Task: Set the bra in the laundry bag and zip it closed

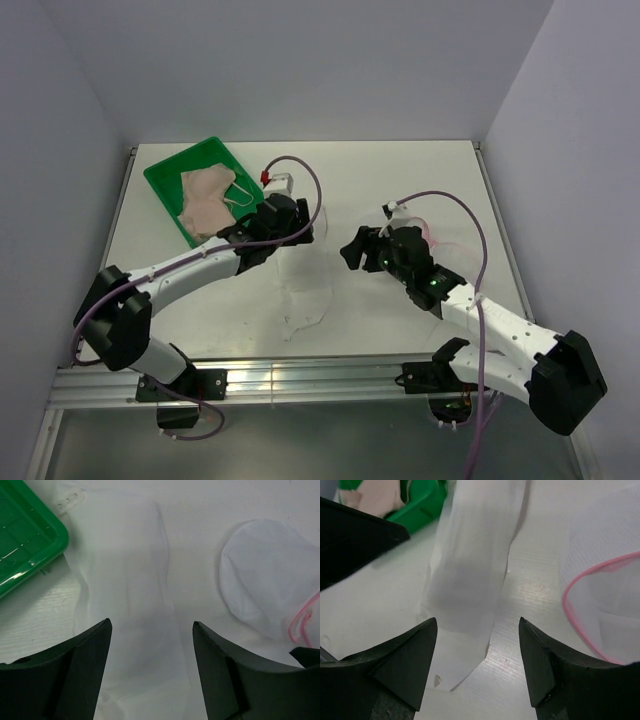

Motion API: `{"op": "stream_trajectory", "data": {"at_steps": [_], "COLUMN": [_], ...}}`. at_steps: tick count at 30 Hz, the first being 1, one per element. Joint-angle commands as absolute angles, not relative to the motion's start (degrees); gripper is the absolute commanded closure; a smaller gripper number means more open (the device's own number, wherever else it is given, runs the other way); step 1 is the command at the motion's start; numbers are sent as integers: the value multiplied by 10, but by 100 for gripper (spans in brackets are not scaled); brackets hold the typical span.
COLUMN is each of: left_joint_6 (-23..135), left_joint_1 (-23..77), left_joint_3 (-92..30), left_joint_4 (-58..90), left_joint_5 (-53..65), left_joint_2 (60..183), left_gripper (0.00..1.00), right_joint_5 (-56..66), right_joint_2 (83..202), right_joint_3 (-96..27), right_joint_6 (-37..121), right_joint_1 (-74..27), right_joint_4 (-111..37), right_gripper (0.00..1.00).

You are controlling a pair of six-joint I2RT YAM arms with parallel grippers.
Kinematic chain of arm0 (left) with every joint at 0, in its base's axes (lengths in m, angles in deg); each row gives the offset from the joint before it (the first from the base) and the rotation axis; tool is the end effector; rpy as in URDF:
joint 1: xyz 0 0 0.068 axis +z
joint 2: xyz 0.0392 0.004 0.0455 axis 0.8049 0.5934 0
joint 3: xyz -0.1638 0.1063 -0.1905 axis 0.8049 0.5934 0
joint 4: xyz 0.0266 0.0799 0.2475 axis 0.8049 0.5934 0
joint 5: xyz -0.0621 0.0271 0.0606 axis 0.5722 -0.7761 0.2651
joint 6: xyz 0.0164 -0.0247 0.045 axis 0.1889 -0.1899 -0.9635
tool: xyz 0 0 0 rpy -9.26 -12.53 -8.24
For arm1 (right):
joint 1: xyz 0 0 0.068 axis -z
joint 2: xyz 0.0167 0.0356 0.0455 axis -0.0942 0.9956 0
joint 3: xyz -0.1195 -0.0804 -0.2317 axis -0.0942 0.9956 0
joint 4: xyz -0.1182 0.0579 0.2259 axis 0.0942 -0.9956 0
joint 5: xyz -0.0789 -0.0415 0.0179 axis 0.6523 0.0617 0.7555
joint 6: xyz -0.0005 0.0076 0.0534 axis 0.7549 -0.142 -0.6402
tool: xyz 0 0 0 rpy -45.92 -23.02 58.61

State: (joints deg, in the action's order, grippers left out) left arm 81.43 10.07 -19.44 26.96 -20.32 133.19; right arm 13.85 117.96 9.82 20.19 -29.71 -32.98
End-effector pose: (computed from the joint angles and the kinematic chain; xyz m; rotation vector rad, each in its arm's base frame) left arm 0.2543 -0.2264 0.2595 -0.0622 2.1900 -0.4682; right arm 0.1837 0.1280 0.2437 -0.0927 2.0146 0.7001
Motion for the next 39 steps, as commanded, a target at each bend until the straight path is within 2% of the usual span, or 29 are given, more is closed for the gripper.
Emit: {"op": "stream_trajectory", "data": {"at_steps": [1,10,18,21,22,24,25,27,28,39], "left_joint_6": [826,830,842,843,842,839,839,838,837,819], "left_joint_1": [102,104,105,107,108,111,112,123,131,150], "left_joint_3": [-166,-89,-16,3,7,15,17,23,25,13], "left_joint_4": [242,206,187,169,164,152,148,132,128,79], "left_joint_5": [-231,-263,-283,-278,-276,-270,-261,-248,-240,-154], "left_joint_2": [1296,1253,1200,1190,1189,1186,1184,1183,1183,1238], "left_gripper": [28,31,32,32,32,32,32,31,31,24], "right_joint_5": [110,146,166,173,174,174,166,157,159,126], "right_joint_2": [1225,1387,1521,1546,1555,1556,1557,1557,1547,1370], "right_joint_3": [76,7,-56,-69,-70,-64,-55,-48,-29,100], "right_joint_6": [212,229,222,223,222,222,220,217,214,193], "right_joint_1": [-305,-374,-406,-413,-413,-413,-414,-416,-421,-438], "right_joint_4": [-322,-357,-380,-392,-397,-396,-393,-397,-397,-426], "right_gripper": [27,35,37,44,58,66,77,88,100,100]}}
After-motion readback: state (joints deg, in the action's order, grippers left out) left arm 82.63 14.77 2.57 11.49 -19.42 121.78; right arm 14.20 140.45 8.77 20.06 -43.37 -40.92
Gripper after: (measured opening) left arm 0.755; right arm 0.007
